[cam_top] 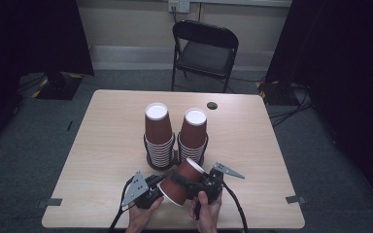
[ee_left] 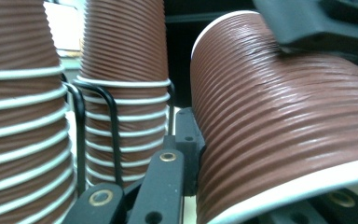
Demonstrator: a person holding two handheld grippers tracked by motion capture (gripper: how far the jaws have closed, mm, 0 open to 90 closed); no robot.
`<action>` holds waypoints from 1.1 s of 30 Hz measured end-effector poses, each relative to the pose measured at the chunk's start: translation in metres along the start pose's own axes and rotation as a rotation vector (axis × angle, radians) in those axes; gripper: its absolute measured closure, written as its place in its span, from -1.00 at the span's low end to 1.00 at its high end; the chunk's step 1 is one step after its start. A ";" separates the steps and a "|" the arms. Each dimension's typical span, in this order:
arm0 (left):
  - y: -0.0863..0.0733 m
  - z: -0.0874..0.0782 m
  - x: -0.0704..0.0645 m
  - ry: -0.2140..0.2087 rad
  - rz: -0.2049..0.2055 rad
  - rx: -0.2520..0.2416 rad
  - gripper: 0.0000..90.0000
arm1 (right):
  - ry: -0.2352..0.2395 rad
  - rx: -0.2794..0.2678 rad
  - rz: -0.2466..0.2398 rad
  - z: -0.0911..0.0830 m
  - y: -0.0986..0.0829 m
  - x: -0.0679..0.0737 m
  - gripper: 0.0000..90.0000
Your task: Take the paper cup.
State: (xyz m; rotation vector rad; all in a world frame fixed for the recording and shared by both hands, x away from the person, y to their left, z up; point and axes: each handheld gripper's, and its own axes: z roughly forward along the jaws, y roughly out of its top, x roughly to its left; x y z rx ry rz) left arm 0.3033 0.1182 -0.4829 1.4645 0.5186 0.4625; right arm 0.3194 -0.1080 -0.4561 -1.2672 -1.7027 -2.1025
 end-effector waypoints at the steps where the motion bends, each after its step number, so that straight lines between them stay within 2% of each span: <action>1: 0.001 0.000 0.000 -0.003 0.000 0.014 0.90 | -0.008 -0.002 0.003 -0.001 0.001 -0.001 -0.79; 7: 0.003 -0.001 0.001 -0.039 -0.004 0.068 0.90 | -0.035 -0.016 -0.001 -0.004 0.006 -0.004 -0.77; 9: 0.004 -0.002 0.001 -0.036 0.010 0.092 0.90 | -0.051 -0.032 -0.004 -0.006 0.009 -0.006 -0.72; 11: 0.004 -0.003 0.002 -0.042 0.004 0.105 0.90 | -0.056 -0.041 -0.002 -0.008 0.012 -0.007 -0.72; 17: 0.008 -0.003 0.004 -0.055 -0.029 0.146 0.91 | -0.111 -0.077 -0.062 -0.012 0.021 -0.008 -0.71; 19: 0.010 -0.004 0.005 -0.041 -0.020 0.169 0.91 | -0.118 -0.091 -0.077 -0.013 0.021 -0.008 -0.71; 21: 0.010 -0.005 0.005 -0.040 -0.030 0.172 0.92 | -0.147 -0.100 -0.114 -0.014 0.021 -0.007 -0.71; 23: 0.010 -0.007 0.007 -0.045 -0.046 0.178 0.92 | -0.156 -0.109 -0.144 -0.018 0.022 -0.006 -0.72; 24: 0.010 -0.008 0.008 -0.051 -0.047 0.183 0.92 | -0.156 -0.109 -0.144 -0.018 0.022 -0.006 -0.72; 26: 0.010 -0.009 0.009 -0.060 -0.051 0.193 0.92 | -0.155 -0.117 -0.181 -0.020 0.022 -0.005 -0.72; 28: 0.010 -0.011 0.010 -0.060 -0.057 0.202 0.92 | -0.135 -0.110 -0.198 -0.023 0.023 -0.005 -0.72; 30: 0.010 -0.013 0.013 -0.044 -0.056 0.221 0.92 | -0.107 -0.118 -0.227 -0.027 0.022 -0.006 -0.72; 33: 0.009 -0.015 0.018 -0.029 -0.078 0.234 0.91 | -0.076 -0.126 -0.256 -0.032 0.022 -0.007 -0.73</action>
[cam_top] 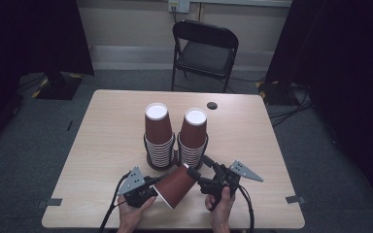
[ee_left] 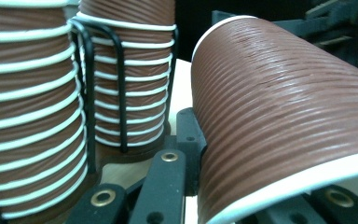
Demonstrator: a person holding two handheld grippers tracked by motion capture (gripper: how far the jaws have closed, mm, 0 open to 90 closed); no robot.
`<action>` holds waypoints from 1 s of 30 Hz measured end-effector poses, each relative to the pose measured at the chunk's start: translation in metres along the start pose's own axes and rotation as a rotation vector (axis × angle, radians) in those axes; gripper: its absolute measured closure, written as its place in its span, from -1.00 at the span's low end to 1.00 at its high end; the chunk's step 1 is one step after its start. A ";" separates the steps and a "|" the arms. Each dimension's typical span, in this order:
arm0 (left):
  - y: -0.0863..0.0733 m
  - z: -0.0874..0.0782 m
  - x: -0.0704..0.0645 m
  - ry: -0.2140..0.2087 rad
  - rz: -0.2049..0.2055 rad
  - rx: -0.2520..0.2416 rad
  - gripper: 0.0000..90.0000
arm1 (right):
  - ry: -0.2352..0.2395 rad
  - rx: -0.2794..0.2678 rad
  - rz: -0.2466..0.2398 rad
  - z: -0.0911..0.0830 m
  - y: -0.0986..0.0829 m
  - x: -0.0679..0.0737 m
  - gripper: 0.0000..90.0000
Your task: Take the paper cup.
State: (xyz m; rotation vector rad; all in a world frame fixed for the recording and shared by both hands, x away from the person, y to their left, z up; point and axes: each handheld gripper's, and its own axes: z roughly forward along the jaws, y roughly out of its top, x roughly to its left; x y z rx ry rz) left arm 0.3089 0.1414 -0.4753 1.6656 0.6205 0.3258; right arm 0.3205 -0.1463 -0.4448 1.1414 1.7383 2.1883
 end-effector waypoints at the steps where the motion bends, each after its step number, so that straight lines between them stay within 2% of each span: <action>1: 0.000 -0.001 0.001 0.010 0.001 0.009 0.91 | 0.001 0.001 -0.010 -0.003 0.000 -0.001 -0.74; 2: 0.000 -0.001 0.001 0.013 0.003 0.019 0.91 | -0.004 0.005 -0.019 -0.004 0.000 -0.001 -0.74; 5: 0.000 -0.002 0.002 0.018 0.006 0.041 0.91 | 0.026 -0.001 -0.068 -0.009 -0.001 -0.002 -0.74; 6: 0.000 -0.002 0.003 0.020 0.000 0.046 0.91 | 0.021 -0.004 -0.082 -0.010 -0.002 -0.002 -0.74; 7: 0.000 -0.002 0.004 0.017 -0.007 0.047 0.91 | 0.016 -0.003 -0.116 -0.012 -0.002 -0.002 -0.74; 9: 0.002 -0.003 0.007 0.018 -0.043 0.032 0.91 | 0.026 -0.014 -0.149 -0.013 -0.003 -0.004 -0.74; 14: 0.008 -0.006 0.010 0.032 -0.022 0.060 0.92 | -0.013 -0.054 -0.238 -0.015 -0.006 -0.004 -0.77; 16: 0.010 -0.007 0.012 0.035 -0.023 0.061 0.91 | -0.001 -0.034 -0.232 -0.015 -0.007 -0.004 -0.74; 18: 0.012 -0.008 0.014 0.042 -0.018 0.075 0.91 | 0.001 -0.016 -0.257 -0.016 -0.008 -0.003 -0.72; 21: 0.013 -0.010 0.015 0.047 -0.011 0.088 0.91 | 0.031 0.036 -0.274 -0.017 -0.008 -0.001 -0.70; 23: 0.014 -0.013 0.016 0.052 -0.002 0.105 0.91 | 0.007 0.068 -0.323 -0.017 -0.009 0.001 -0.69; 25: 0.015 -0.014 0.017 0.058 0.001 0.117 0.91 | -0.005 0.102 -0.396 -0.017 -0.010 0.002 -0.69; 28: 0.016 -0.016 0.018 0.078 0.013 0.149 0.91 | 0.007 0.162 -0.437 -0.016 -0.010 0.004 -0.69; 29: 0.016 -0.016 0.018 0.075 0.007 0.149 0.91 | 0.004 0.195 -0.472 -0.015 -0.010 0.005 -0.69; 30: 0.016 -0.016 0.019 0.074 0.012 0.160 0.91 | -0.009 0.203 -0.493 -0.015 -0.010 0.006 -0.69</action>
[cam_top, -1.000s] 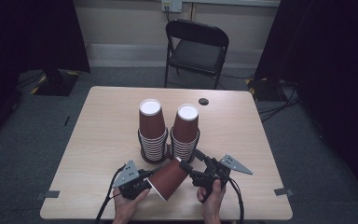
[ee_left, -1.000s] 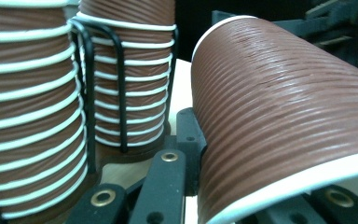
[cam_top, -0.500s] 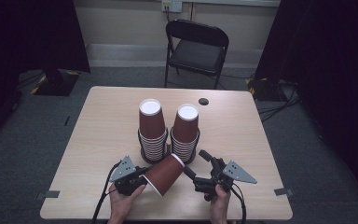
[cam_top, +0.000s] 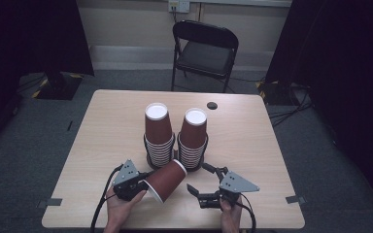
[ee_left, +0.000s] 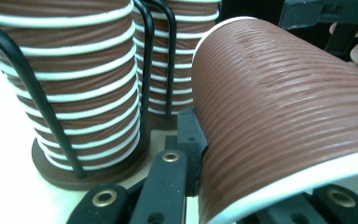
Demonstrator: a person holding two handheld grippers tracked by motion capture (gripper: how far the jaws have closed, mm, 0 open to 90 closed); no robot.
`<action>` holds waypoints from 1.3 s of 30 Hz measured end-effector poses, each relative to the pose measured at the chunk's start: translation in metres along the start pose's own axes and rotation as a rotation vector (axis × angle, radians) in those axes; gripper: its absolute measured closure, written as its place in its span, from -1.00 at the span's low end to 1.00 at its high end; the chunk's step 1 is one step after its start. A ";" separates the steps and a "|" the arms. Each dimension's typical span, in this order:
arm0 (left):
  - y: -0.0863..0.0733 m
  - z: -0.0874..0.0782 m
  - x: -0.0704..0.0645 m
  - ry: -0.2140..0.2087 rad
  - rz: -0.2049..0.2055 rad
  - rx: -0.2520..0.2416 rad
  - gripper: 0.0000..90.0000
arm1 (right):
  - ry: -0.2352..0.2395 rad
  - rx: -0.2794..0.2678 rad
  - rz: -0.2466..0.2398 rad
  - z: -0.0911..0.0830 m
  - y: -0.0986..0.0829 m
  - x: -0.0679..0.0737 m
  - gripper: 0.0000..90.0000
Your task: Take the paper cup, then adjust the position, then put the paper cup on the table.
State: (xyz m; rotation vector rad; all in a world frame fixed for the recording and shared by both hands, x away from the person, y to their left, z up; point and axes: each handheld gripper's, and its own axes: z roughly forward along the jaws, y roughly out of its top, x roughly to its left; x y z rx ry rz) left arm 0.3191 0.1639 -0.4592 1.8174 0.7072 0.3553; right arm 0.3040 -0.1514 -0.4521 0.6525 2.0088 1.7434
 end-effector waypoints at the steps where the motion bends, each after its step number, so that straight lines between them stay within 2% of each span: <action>1: 0.000 0.000 0.000 0.003 0.005 0.008 0.91 | -0.008 0.012 -0.019 0.000 0.000 0.001 -0.69; 6: 0.002 -0.001 0.003 0.001 0.002 0.043 0.91 | 0.005 0.063 -0.057 0.001 -0.002 0.003 -0.69; 8: 0.004 -0.001 0.002 0.004 0.013 0.062 0.91 | 0.010 0.065 -0.076 0.001 -0.002 0.006 -0.70; 10: 0.006 -0.001 0.001 0.005 0.030 0.089 0.91 | -0.017 0.087 -0.103 0.001 -0.002 0.009 -0.70; 12: 0.007 -0.001 0.000 0.001 0.027 0.089 0.91 | 0.004 0.089 -0.133 0.002 -0.003 0.012 -0.71; 13: 0.008 -0.001 0.000 -0.004 0.023 0.091 0.91 | -0.002 0.109 -0.148 0.003 -0.002 0.014 -0.71; 17: 0.011 0.002 0.002 -0.008 0.026 0.135 0.91 | -0.002 0.155 -0.254 0.008 -0.003 0.020 -0.71; 19: 0.013 0.003 0.003 -0.018 0.012 0.151 0.91 | -0.007 0.172 -0.313 0.012 -0.004 0.023 -0.71; 20: 0.014 0.004 0.005 -0.032 0.007 0.156 0.91 | 0.010 0.188 -0.339 0.013 -0.004 0.023 -0.71; 21: 0.014 0.005 0.004 -0.033 0.005 0.155 0.91 | 0.013 0.211 -0.374 0.016 -0.003 0.025 -0.71; 23: 0.016 0.004 0.004 -0.013 0.023 0.163 0.92 | 0.016 0.207 -0.424 0.018 -0.003 0.026 -0.71; 27: 0.017 0.006 0.005 -0.025 -0.001 0.169 0.92 | 0.013 0.202 -0.456 0.019 0.000 0.028 -0.70; 29: 0.020 0.007 0.003 -0.037 0.012 0.192 0.92 | 0.015 0.208 -0.504 0.019 0.000 0.030 -0.70; 30: 0.021 0.007 0.002 -0.041 0.009 0.201 0.92 | 0.031 0.213 -0.526 0.019 0.000 0.029 -0.70; 34: 0.025 0.011 0.001 -0.056 0.015 0.231 0.92 | 0.065 0.218 -0.546 0.021 -0.002 0.029 -0.70; 39: 0.029 0.017 0.000 -0.073 0.028 0.291 0.92 | 0.089 0.274 -0.562 0.022 0.001 0.034 -0.70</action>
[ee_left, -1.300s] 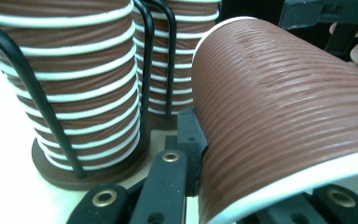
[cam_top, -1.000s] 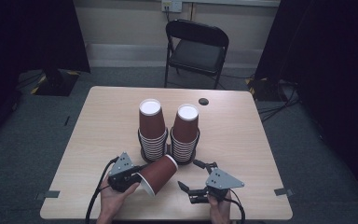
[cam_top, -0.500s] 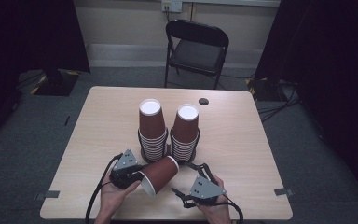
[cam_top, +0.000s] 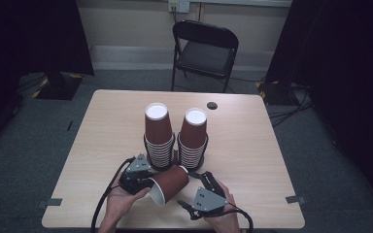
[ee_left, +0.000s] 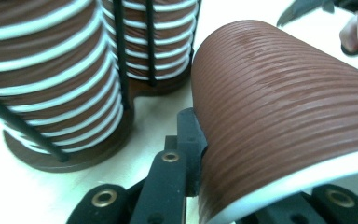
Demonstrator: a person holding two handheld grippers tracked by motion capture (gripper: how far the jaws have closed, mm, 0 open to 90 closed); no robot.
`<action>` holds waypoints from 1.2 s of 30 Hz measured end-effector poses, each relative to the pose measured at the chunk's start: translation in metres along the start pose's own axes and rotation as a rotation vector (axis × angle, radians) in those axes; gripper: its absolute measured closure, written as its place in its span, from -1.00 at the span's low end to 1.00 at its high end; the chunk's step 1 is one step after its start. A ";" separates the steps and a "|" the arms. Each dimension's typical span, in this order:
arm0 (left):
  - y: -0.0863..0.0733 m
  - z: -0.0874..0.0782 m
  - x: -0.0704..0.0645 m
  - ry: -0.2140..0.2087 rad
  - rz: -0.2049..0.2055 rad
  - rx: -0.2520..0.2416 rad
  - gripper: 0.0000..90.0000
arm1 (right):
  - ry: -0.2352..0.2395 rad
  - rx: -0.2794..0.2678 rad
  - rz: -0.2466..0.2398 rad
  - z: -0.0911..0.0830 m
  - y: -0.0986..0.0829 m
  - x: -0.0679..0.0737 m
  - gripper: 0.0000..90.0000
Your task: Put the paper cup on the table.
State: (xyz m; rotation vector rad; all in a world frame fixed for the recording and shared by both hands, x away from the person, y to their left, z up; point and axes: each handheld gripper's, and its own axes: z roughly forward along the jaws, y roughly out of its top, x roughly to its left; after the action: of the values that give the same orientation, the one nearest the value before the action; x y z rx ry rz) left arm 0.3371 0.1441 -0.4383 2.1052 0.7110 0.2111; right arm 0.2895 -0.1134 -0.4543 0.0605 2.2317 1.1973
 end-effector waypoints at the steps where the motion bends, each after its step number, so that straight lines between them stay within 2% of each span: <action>1: 0.001 0.001 0.000 0.000 0.003 0.015 0.92 | -0.006 0.001 -0.012 0.000 0.001 0.001 -0.71; 3: 0.003 0.004 -0.001 -0.007 0.006 0.035 0.92 | -0.013 0.012 -0.015 0.000 0.003 0.001 -0.71; 7: 0.006 0.006 -0.002 -0.026 0.016 0.069 0.92 | -0.017 0.034 -0.068 0.003 0.007 0.007 -0.71; 12: 0.008 0.008 -0.001 -0.051 0.009 0.078 0.92 | -0.008 0.042 -0.126 0.005 0.015 0.014 -0.71; 16: 0.010 0.010 -0.003 -0.060 0.006 0.087 0.92 | 0.004 0.036 -0.125 0.010 0.018 0.014 -0.73; 18: 0.009 0.013 -0.002 -0.064 0.017 0.099 0.91 | 0.013 0.033 -0.134 0.012 0.020 0.016 -0.76; 22: 0.009 0.017 -0.002 -0.069 0.008 0.119 0.92 | 0.000 0.041 -0.177 0.017 0.024 0.026 -0.80; 24: 0.009 0.018 -0.003 -0.069 0.012 0.137 0.92 | 0.012 0.047 -0.193 0.021 0.026 0.028 -0.80; 36: 0.009 0.023 -0.004 -0.103 -0.018 0.112 0.89 | -0.004 0.067 -0.239 0.034 0.033 0.036 -0.84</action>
State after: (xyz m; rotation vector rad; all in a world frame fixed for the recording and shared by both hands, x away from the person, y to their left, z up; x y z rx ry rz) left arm 0.3462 0.1216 -0.4443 2.1977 0.6937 0.0543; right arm 0.2701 -0.0573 -0.4599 -0.1720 2.2030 0.9928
